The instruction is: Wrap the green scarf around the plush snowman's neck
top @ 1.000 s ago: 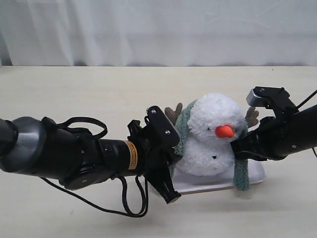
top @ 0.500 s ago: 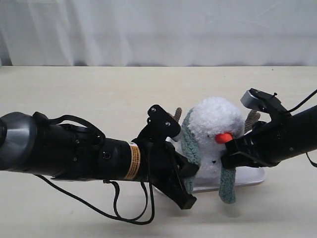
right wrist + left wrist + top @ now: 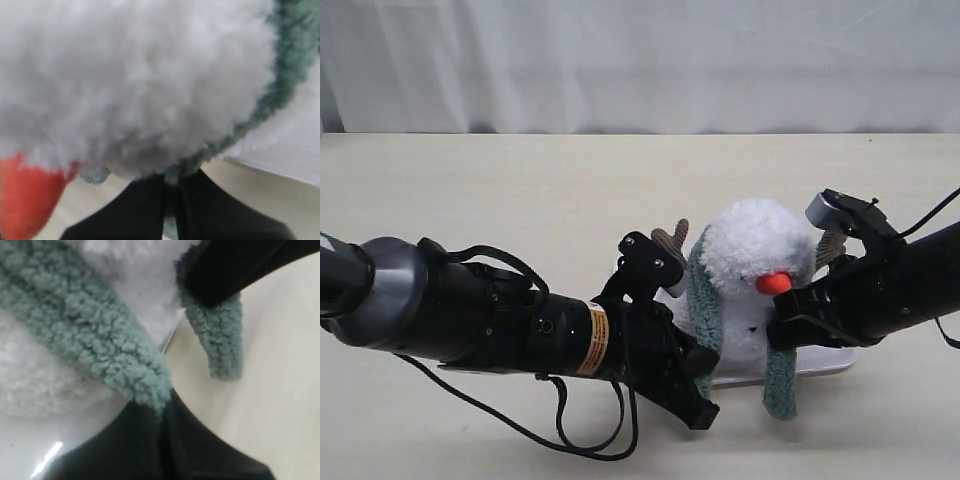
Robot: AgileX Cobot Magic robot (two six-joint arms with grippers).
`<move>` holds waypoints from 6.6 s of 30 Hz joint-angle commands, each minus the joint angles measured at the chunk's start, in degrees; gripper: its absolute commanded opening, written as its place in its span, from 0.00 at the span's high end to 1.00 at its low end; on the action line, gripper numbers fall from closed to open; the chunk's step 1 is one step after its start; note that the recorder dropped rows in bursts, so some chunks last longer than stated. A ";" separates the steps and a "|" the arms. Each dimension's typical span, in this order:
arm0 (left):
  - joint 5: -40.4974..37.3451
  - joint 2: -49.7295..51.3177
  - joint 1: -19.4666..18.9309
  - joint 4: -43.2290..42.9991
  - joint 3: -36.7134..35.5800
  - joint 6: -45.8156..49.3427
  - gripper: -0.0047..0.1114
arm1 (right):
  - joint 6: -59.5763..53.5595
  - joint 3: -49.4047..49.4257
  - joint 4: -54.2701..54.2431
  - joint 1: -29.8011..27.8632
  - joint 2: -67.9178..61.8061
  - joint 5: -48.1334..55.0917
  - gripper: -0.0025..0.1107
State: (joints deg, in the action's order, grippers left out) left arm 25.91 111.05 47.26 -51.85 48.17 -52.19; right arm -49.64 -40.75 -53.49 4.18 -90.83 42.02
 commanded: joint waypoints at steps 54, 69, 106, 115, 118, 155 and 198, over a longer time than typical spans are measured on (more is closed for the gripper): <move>-22.32 -18.30 0.06 -7.32 -4.74 -3.82 0.43 | 17.29 -1.15 17.14 -0.02 4.61 15.03 0.45; -27.22 -43.81 0.06 -5.92 -10.49 -6.75 0.93 | 11.00 -0.44 17.39 -0.02 35.70 7.60 0.83; -26.88 -73.87 0.06 -6.03 -12.67 -6.60 0.96 | 16.47 1.58 14.98 -0.02 86.71 3.64 0.94; -26.88 -73.87 0.06 -6.03 -12.67 -6.60 0.96 | 16.47 1.58 14.98 -0.02 86.71 3.64 0.94; -25.91 -73.87 0.06 -5.53 -12.67 -6.60 0.96 | 16.47 1.58 14.98 -0.02 86.71 3.64 0.94; -43.30 -99.86 -35.20 57.95 -15.06 50.57 0.96 | 16.47 1.58 14.98 -0.02 86.71 3.64 0.94; -24.75 -111.05 -47.31 46.12 -48.17 52.99 0.96 | 16.47 1.58 14.98 -0.02 86.67 3.42 0.94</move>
State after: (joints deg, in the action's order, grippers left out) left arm 0.57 0.16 0.00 -7.36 0.19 -0.58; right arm -33.37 -39.43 -38.30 4.18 -4.29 45.99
